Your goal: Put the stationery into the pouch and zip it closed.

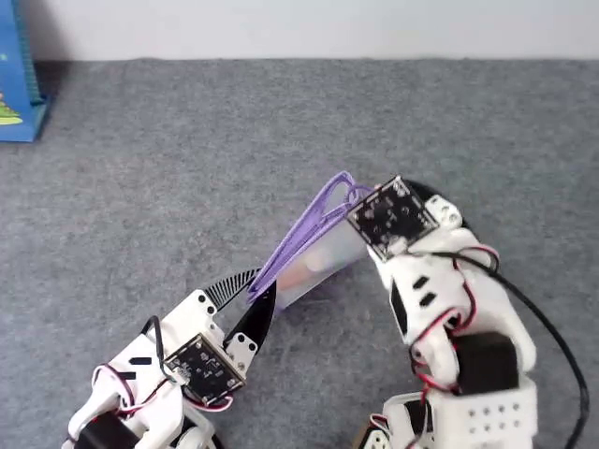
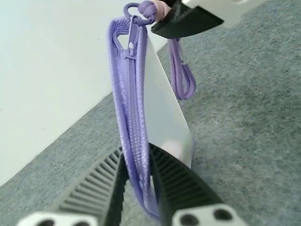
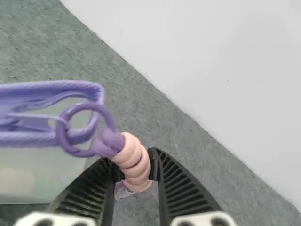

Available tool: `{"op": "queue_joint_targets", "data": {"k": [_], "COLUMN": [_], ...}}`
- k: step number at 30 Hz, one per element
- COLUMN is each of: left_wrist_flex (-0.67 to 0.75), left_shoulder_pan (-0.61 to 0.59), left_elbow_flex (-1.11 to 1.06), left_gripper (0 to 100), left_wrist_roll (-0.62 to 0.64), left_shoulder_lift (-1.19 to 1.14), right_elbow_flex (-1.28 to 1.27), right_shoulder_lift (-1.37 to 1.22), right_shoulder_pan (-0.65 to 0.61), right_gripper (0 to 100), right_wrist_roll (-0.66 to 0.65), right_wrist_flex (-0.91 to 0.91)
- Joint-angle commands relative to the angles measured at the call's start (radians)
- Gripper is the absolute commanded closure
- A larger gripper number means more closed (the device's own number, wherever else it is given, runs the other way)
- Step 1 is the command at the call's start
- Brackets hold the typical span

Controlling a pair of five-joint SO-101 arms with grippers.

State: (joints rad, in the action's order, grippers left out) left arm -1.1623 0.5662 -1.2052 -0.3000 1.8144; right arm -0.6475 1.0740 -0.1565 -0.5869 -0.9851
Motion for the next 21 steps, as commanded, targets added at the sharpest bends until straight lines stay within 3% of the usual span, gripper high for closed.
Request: {"op": "queue_joint_targets", "data": {"k": [1, 21], "left_wrist_flex": [-0.015, -0.015], "left_shoulder_pan": [-0.002, -0.002], "left_elbow_flex": [-0.019, -0.019], "left_gripper": [99, 99], "left_wrist_roll": [-0.006, -0.006], "left_shoulder_lift": [-0.003, -0.003], "right_elbow_flex": [0.058, 0.072], "right_shoulder_lift": [-0.094, -0.266], "right_shoulder_pan": [0.082, 0.271], "right_gripper": [99.1, 99.1], "right_wrist_roll": [-0.009, -0.012], "right_wrist_flex": [0.071, 0.249]}}
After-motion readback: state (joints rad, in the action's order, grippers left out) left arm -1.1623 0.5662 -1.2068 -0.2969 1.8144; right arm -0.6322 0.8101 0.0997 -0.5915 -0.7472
